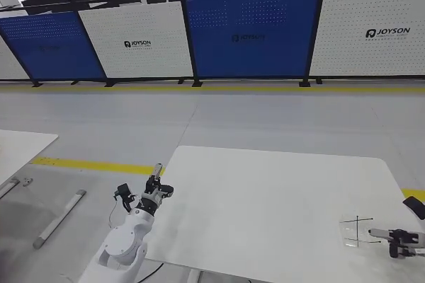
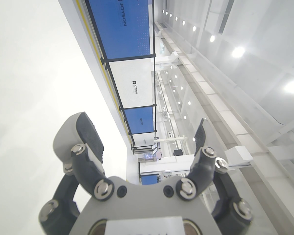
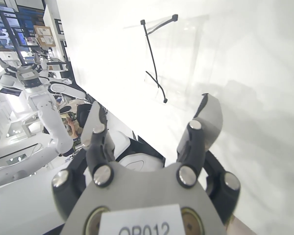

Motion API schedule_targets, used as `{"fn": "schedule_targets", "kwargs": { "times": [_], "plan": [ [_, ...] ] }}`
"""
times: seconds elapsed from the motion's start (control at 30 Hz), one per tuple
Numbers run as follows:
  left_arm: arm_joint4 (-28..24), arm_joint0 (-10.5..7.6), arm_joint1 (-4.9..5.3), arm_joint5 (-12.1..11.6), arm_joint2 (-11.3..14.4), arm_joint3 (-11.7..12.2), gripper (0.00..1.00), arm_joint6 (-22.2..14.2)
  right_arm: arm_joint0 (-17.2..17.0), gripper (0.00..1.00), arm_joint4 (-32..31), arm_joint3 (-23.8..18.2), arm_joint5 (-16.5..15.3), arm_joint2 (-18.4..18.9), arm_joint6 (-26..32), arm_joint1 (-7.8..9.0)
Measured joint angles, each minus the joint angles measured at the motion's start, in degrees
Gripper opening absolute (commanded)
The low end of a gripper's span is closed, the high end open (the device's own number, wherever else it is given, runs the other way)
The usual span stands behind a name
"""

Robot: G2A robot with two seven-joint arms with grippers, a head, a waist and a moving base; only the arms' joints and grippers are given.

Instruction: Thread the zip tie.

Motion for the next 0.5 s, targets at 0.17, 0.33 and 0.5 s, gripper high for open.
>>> {"fn": "schedule_targets", "kwargs": {
  "times": [0.17,0.33,0.5],
  "plan": [
    [0.00,0.00,0.00,0.00,0.00,0.00,1.00,0.00,0.15,0.29,-1.01,-0.05,2.03,-0.30,0.41,0.12],
    [0.00,0.00,0.00,0.00,0.00,0.00,1.00,0.00,1.90,0.27,-1.54,1.22,3.43,-1.89,0.95,-0.20],
    [0.00,0.00,0.00,0.00,0.00,0.00,1.00,0.00,3.27,0.25,-1.77,2.53,3.62,-3.07,0.81,-0.49]
  ]
}}
